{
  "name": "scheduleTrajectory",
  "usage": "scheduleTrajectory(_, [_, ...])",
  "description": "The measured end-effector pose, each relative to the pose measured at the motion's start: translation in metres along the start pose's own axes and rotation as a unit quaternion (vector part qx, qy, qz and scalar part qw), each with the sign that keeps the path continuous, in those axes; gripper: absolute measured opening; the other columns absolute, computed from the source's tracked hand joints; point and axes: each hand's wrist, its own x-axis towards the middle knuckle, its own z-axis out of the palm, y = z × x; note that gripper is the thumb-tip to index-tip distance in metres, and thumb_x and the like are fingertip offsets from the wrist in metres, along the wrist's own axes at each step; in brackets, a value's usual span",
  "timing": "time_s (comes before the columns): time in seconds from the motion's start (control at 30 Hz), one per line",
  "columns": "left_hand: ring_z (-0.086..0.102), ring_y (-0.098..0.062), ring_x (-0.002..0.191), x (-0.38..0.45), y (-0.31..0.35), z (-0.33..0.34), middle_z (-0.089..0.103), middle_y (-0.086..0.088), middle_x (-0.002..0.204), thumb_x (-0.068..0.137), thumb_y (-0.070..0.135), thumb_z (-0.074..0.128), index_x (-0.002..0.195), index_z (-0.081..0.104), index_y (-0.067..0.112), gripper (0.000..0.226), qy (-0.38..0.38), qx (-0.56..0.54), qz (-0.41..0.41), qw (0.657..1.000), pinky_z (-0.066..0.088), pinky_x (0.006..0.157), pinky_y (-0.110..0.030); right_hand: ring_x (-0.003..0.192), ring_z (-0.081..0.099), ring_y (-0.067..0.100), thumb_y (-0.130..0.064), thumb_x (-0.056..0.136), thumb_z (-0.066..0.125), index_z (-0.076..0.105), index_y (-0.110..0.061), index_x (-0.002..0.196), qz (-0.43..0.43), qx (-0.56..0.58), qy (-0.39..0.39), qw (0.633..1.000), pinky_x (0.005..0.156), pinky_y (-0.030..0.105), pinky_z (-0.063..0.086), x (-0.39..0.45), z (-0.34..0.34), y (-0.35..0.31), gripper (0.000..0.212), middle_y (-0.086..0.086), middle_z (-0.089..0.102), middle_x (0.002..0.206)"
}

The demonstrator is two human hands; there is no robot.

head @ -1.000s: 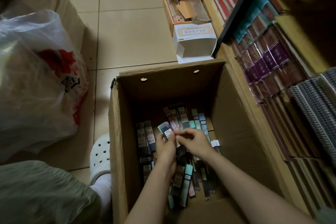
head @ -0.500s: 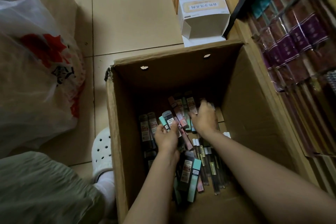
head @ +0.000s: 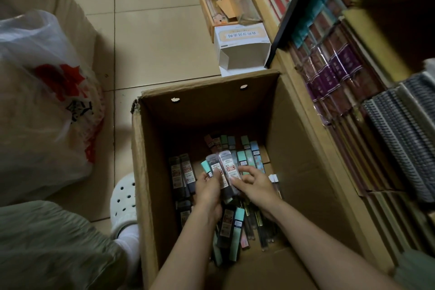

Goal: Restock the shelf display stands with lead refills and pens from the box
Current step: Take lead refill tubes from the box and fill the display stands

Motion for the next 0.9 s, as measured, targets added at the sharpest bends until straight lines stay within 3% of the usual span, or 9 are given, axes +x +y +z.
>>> scheduleTrajectory(0.07, [0.069,-0.034,0.094,-0.005,0.001,0.001,0.07,-0.019,0.107,0.098,0.017,0.055,0.119,0.058,0.007,0.024,-0.015,-0.005,0.0,1.0,0.058,0.07,-0.041,0.061,0.068,0.005,-0.006,0.087,0.071,0.058,-0.017,0.106,-0.005,-0.011,-0.01,1.0,0.055,0.017,0.051,-0.002,0.004,-0.002,0.026,0.003,0.07,0.08])
scheduleTrajectory(0.2, [0.067,-0.025,0.084,-0.007,0.003,0.001,0.069,-0.013,0.104,0.095,0.009,0.058,0.12,0.056,0.009,0.025,-0.017,-0.003,0.016,1.0,0.054,0.055,-0.031,0.063,0.061,0.002,-0.018,0.083,0.077,0.064,-0.026,0.09,-0.054,-0.17,0.01,0.984,0.066,0.021,0.053,0.0,0.005,-0.003,0.017,-0.009,0.066,0.071])
scheduleTrajectory(0.27, [0.066,-0.031,0.093,-0.004,0.004,0.002,0.066,-0.015,0.106,0.095,0.007,0.057,0.123,0.053,0.007,0.028,-0.019,-0.01,0.016,1.0,0.058,0.069,-0.042,0.059,0.059,0.004,-0.028,0.084,0.075,0.066,-0.026,0.09,-0.065,-0.214,-0.021,0.974,0.065,0.024,0.052,0.0,0.001,-0.006,0.011,-0.01,0.065,0.067])
scheduleTrajectory(0.33, [0.065,-0.035,0.102,0.0,0.007,0.002,0.066,-0.016,0.111,0.095,0.007,0.058,0.122,0.053,0.009,0.027,-0.015,-0.007,0.012,1.0,0.055,0.085,-0.055,0.081,0.064,0.009,-0.034,0.088,0.07,0.069,-0.022,0.106,-0.088,-0.251,-0.007,0.964,0.079,0.029,0.055,0.004,-0.006,-0.011,0.021,-0.007,0.068,0.094])
scheduleTrajectory(0.4, [0.067,-0.034,0.101,0.006,0.009,0.003,0.068,-0.016,0.112,0.095,0.007,0.058,0.119,0.055,0.011,0.025,-0.01,-0.014,0.005,1.0,0.052,0.088,-0.06,0.104,0.06,0.017,-0.03,0.095,0.06,0.062,-0.016,0.124,-0.095,-0.319,0.079,0.94,0.093,0.034,0.051,0.012,-0.015,-0.015,0.032,0.001,0.058,0.12])
scheduleTrajectory(0.47, [0.068,-0.033,0.099,0.012,0.008,0.003,0.07,-0.015,0.11,0.095,0.008,0.058,0.119,0.056,0.012,0.024,0.002,-0.024,-0.006,1.0,0.052,0.087,-0.061,0.116,0.053,0.025,-0.02,0.1,0.048,0.051,-0.011,0.135,-0.071,-0.424,0.165,0.888,0.097,0.038,0.047,0.02,-0.021,-0.017,0.037,0.009,0.05,0.13])
scheduleTrajectory(0.57, [0.068,-0.033,0.098,0.022,0.002,0.005,0.07,-0.014,0.108,0.094,0.007,0.058,0.116,0.058,0.014,0.023,0.013,-0.014,-0.012,1.0,0.052,0.087,-0.061,0.123,0.048,0.028,-0.018,0.1,0.047,0.033,-0.01,0.146,-0.021,-0.513,0.174,0.841,0.094,0.038,0.045,0.032,-0.02,-0.012,0.049,0.013,0.048,0.135])
scheduleTrajectory(0.7, [0.067,-0.032,0.099,0.029,-0.005,0.01,0.07,-0.013,0.108,0.094,0.007,0.059,0.113,0.058,0.016,0.021,0.013,0.0,-0.012,1.0,0.052,0.09,-0.059,0.124,0.048,0.028,-0.016,0.096,0.056,0.025,-0.012,0.149,-0.017,-0.492,0.199,0.848,0.094,0.036,0.045,0.047,-0.017,-0.002,0.061,0.013,0.043,0.14])
scheduleTrajectory(0.9, [0.068,-0.029,0.096,0.03,-0.005,0.013,0.07,-0.012,0.106,0.093,0.005,0.059,0.116,0.058,0.013,0.024,0.009,0.009,-0.012,1.0,0.054,0.09,-0.053,0.109,0.056,0.027,-0.009,0.091,0.063,0.045,-0.014,0.134,-0.032,-0.428,0.21,0.878,0.088,0.037,0.05,0.05,-0.016,0.006,0.046,0.008,0.045,0.13])
